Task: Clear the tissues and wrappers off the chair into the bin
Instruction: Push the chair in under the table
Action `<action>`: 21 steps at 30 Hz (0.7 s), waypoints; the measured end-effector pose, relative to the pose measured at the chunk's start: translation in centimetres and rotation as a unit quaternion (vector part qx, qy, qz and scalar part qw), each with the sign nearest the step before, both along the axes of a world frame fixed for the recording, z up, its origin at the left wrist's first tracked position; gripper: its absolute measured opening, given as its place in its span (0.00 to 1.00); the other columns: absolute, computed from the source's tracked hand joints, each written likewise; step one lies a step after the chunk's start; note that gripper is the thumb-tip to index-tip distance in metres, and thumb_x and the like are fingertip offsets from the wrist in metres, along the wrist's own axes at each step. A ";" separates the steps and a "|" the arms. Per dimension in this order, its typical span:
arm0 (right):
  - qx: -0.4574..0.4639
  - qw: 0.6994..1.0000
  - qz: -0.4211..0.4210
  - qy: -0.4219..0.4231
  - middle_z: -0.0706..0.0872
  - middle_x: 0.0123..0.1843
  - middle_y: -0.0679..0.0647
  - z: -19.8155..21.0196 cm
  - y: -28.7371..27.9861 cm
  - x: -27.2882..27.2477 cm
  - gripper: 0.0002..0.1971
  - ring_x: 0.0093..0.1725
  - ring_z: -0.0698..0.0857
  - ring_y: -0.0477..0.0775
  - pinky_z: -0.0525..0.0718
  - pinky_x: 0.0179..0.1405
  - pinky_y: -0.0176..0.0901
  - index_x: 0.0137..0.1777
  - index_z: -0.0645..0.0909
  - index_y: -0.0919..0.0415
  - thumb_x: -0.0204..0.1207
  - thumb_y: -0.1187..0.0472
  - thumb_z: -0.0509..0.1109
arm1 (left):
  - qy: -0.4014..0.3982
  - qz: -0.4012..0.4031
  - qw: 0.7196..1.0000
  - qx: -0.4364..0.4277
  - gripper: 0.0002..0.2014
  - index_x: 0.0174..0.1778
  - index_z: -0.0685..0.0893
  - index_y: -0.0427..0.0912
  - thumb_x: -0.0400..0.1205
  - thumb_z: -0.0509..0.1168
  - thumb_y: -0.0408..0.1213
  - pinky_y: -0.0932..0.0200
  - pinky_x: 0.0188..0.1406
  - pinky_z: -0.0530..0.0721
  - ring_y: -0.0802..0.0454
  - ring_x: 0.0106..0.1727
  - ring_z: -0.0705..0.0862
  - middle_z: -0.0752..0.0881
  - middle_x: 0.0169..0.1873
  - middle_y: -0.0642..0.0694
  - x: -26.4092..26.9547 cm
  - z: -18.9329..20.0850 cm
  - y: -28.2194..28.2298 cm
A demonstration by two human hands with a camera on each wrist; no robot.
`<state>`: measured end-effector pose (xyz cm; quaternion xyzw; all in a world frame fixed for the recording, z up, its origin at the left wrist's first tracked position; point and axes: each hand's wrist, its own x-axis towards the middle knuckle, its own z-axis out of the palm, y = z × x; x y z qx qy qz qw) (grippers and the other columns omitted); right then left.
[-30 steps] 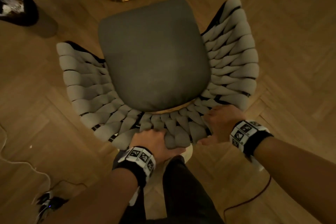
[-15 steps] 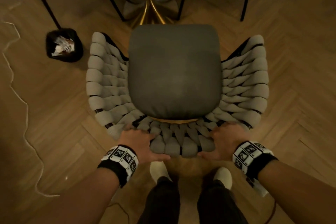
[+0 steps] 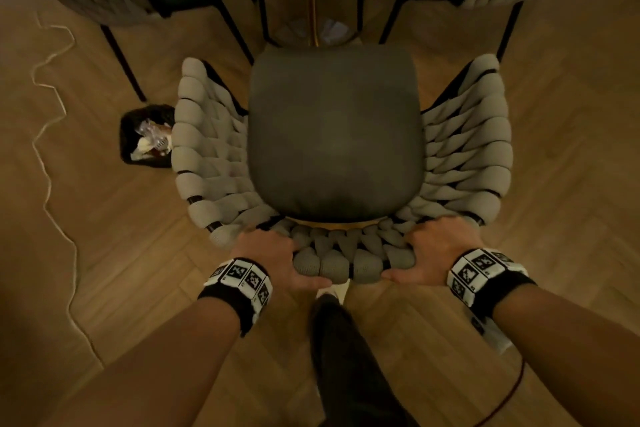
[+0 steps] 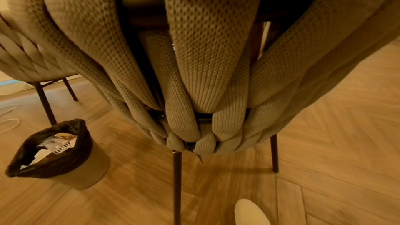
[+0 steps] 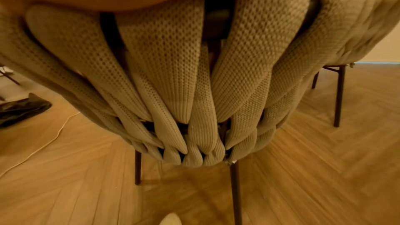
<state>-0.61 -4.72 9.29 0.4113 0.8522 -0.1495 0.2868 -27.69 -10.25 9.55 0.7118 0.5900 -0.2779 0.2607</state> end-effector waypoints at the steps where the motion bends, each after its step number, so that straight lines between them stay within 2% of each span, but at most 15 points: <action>1: 0.005 1.000 0.004 0.001 0.86 0.31 0.49 0.2 1.4 -0.8 0.50 0.29 0.82 0.52 0.79 0.30 0.41 0.37 0.84 0.51 0.49 0.10 0.39 | 0.004 0.000 1.000 -0.001 0.53 0.63 0.77 0.57 0.52 0.42 0.88 0.48 0.51 0.78 0.47 0.53 0.83 0.85 0.55 0.51 -0.7 0.2 1.3; 4: 0.008 1.000 0.005 0.002 0.83 0.29 0.49 0.7 5.5 -3.6 0.49 0.27 0.79 0.51 0.79 0.30 0.42 0.36 0.83 0.52 0.50 0.11 0.40 | -0.005 0.004 1.000 -0.014 0.51 0.67 0.74 0.59 0.54 0.45 0.87 0.49 0.53 0.79 0.46 0.57 0.82 0.83 0.60 0.51 -3.2 0.6 5.4; 7: 0.004 1.000 -0.005 0.016 0.80 0.31 0.48 0.6 8.6 -6.1 0.49 0.29 0.78 0.52 0.78 0.33 0.43 0.39 0.83 0.52 0.50 0.11 0.41 | -0.015 0.010 1.000 0.006 0.56 0.66 0.74 0.61 0.49 0.39 0.89 0.46 0.59 0.80 0.46 0.59 0.81 0.83 0.61 0.52 -5.8 0.0 8.5; 9: -0.004 1.000 -0.002 0.015 0.83 0.33 0.48 0.4 10.4 -6.9 0.50 0.30 0.80 0.53 0.81 0.34 0.44 0.39 0.82 0.52 0.49 0.10 0.38 | -0.014 0.009 1.000 -0.002 0.56 0.66 0.75 0.60 0.49 0.39 0.89 0.47 0.56 0.80 0.46 0.57 0.82 0.83 0.59 0.52 -6.7 -0.3 10.1; 11: -0.004 1.000 0.007 0.004 0.85 0.33 0.49 -0.1 12.4 -7.4 0.52 0.30 0.81 0.53 0.82 0.32 0.44 0.38 0.82 0.52 0.47 0.10 0.36 | -0.016 0.019 1.000 -0.013 0.55 0.61 0.79 0.57 0.49 0.40 0.89 0.48 0.51 0.82 0.46 0.52 0.83 0.85 0.54 0.51 -7.3 -0.5 11.8; 13: 0.004 1.000 0.013 0.000 0.86 0.32 0.50 -0.5 14.3 -8.0 0.54 0.29 0.82 0.53 0.81 0.31 0.44 0.37 0.83 0.53 0.46 0.10 0.33 | -0.032 0.025 0.999 0.003 0.58 0.57 0.81 0.55 0.45 0.38 0.90 0.47 0.50 0.84 0.47 0.49 0.84 0.85 0.52 0.51 -8.0 -1.1 13.5; 18: -0.004 1.000 0.007 -0.014 0.86 0.32 0.50 -1.0 15.5 -9.2 0.56 0.30 0.83 0.54 0.84 0.34 0.45 0.38 0.84 0.53 0.46 0.10 0.31 | -0.068 0.025 0.997 0.012 0.56 0.61 0.78 0.58 0.47 0.38 0.90 0.44 0.55 0.82 0.47 0.55 0.83 0.85 0.57 0.52 -9.6 -2.0 15.0; 21: 0.011 1.000 -0.006 -0.010 0.88 0.36 0.51 -0.8 14.4 -9.4 0.54 0.35 0.84 0.54 0.80 0.35 0.42 0.44 0.84 0.52 0.51 0.11 0.34 | -0.066 0.016 0.998 0.013 0.56 0.64 0.76 0.59 0.49 0.37 0.89 0.42 0.57 0.81 0.46 0.58 0.82 0.83 0.59 0.52 -9.8 -2.2 14.6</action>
